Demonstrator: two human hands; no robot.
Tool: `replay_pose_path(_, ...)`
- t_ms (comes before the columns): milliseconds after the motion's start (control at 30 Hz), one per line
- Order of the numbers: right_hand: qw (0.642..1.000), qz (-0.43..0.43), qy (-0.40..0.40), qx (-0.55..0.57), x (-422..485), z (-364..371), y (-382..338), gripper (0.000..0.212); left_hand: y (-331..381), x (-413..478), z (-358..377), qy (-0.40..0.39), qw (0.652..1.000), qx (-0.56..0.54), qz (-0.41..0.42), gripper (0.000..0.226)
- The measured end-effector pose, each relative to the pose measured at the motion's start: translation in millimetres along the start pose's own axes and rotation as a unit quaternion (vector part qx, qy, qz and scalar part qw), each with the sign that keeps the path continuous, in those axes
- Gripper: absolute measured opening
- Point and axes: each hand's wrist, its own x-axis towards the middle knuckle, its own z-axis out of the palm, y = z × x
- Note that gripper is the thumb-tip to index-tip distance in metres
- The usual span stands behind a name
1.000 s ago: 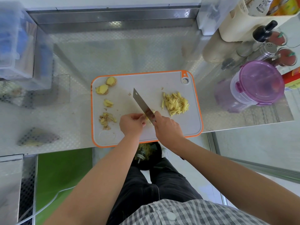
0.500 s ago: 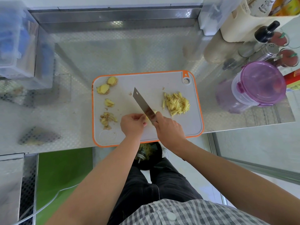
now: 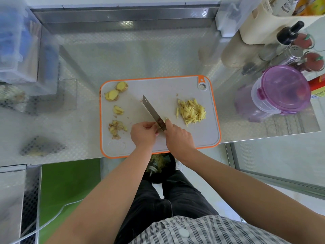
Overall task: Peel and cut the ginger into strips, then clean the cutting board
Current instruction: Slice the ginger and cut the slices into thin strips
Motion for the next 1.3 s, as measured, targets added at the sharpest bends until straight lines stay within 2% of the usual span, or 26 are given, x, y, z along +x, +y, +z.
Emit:
replay_pose_path(67,1.000,-0.002,0.002,-0.002,-0.1,0.2,1.0,0.040,-0.3,-2.1,-0.4,0.004,1.000,0.016,0.008,0.012)
replay_pose_path(167,1.000,-0.003,-0.001,-0.006,-1.1,0.6,0.3,0.041,-2.9,-4.6,-0.5,0.014,1.000,0.013,0.011,0.024)
replay_pose_path(367,1.000,-0.009,-0.013,0.021,-1.1,-12.4,4.5,0.017,-3.0,-2.2,0.1,0.032,0.999,0.012,-0.017,0.006)
replay_pose_path(533,0.999,-0.022,0.007,0.035,-12.7,-22.2,8.9,0.012,-1.6,-3.6,0.6,0.035,0.999,0.027,-0.007,0.004)
replay_pose_path(1033,0.999,-0.027,-0.010,-0.014,-11.1,-16.5,4.9,0.024,-4.0,-0.4,0.2,0.023,0.999,0.025,-0.006,0.008)
replay_pose_path(1300,0.999,-0.013,-0.022,-0.026,-1.5,-9.5,0.4,0.018,-4.0,0.2,-0.5,0.021,1.000,0.014,-0.008,0.009)
